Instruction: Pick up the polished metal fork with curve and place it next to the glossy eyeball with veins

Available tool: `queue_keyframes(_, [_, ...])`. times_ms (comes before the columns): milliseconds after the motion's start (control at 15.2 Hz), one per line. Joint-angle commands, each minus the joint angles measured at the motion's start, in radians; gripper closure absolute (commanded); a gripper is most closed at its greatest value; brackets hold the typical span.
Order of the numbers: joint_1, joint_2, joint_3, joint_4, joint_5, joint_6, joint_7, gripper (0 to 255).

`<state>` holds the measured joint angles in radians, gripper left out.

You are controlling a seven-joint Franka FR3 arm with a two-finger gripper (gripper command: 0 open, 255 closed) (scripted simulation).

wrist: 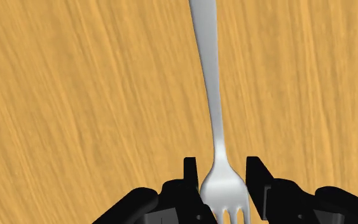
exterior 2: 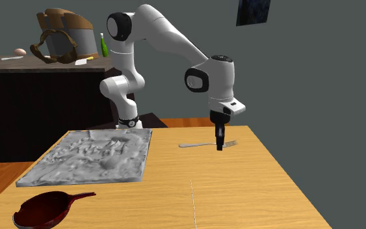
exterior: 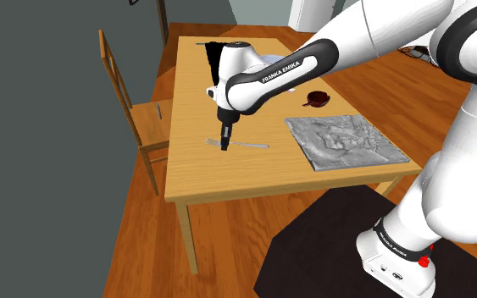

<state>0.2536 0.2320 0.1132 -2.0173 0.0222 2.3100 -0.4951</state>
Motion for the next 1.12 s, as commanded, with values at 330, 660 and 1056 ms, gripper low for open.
queue_keyframes(330, [-0.001,-0.048,0.002,0.036,0.005,-0.085,0.001,255])
queue_keyframes(660, [-0.002,-0.076,0.002,0.07,0.007,-0.146,0.001,255])
queue_keyframes(1056, [-0.002,-0.104,0.003,0.117,0.01,-0.221,0.002,255])
